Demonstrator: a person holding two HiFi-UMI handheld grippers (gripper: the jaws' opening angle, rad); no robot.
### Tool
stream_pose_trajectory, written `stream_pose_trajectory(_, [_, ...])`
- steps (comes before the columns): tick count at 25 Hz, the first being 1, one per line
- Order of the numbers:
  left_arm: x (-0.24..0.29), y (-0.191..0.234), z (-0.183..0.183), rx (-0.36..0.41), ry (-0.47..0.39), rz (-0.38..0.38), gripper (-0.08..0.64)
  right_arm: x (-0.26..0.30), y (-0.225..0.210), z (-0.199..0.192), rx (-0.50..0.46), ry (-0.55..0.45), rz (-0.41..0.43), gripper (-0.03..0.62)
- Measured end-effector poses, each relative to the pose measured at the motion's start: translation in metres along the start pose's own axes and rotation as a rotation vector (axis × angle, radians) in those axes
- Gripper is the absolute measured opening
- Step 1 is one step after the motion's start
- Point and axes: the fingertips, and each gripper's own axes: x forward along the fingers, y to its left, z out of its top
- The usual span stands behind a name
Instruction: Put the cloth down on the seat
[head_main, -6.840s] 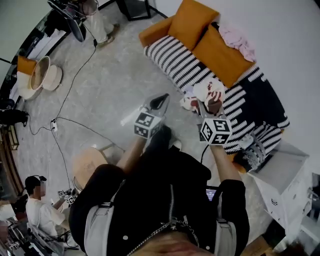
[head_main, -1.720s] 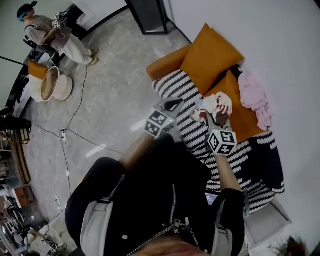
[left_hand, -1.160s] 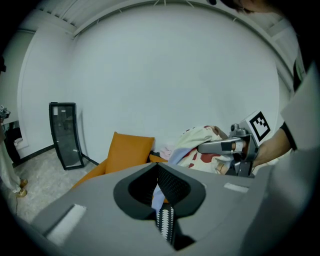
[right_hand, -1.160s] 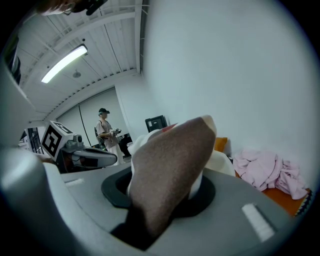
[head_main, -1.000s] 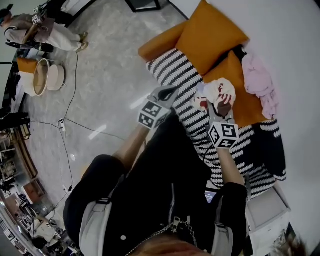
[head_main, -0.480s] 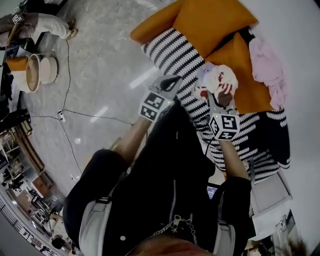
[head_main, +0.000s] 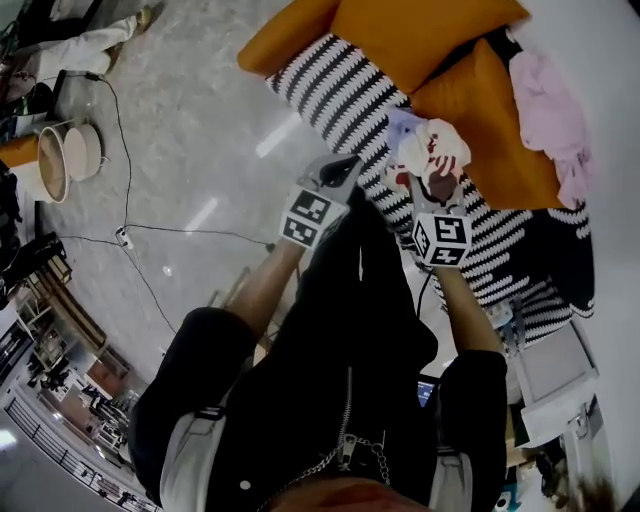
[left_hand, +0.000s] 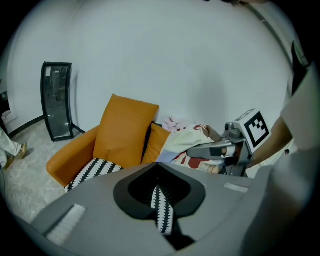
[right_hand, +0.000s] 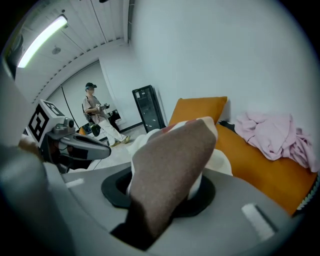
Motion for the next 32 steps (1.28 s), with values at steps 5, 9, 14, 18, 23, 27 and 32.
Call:
stream_pose_trajectory(5, [0.017,0.016,-0.01,0.016,0.019,-0.028,0.011,0.037,-0.005,-0.03,0.002,0.075,-0.019,0.153])
stream_pose_trajectory(9, [0.03,0.027,-0.016,0.028,0.024,-0.044,0.011,0.068,-0.01,-0.057,0.01,0.143,-0.03,0.155])
stream_pose_trajectory(14, [0.038,0.044,-0.026,0.002,0.027,-0.048,0.011,0.109,-0.02,-0.097,0.046,0.228,-0.064,0.156])
stream_pose_trajectory(18, [0.043,0.063,-0.037,-0.007,0.041,-0.041,0.011,0.144,-0.028,-0.131,0.076,0.286,-0.094,0.16])
stream_pose_trajectory(23, [0.051,0.081,-0.048,-0.036,0.053,-0.024,0.011,0.174,-0.038,-0.161,0.081,0.336,-0.116,0.16])
stream_pose_trajectory(27, [0.061,0.09,-0.053,-0.059,0.056,-0.025,0.011,0.198,-0.051,-0.179,0.101,0.355,-0.139,0.161])
stream_pose_trajectory(32, [0.063,0.092,-0.065,-0.079,0.075,-0.044,0.011,0.219,-0.058,-0.201,0.098,0.425,-0.169,0.17])
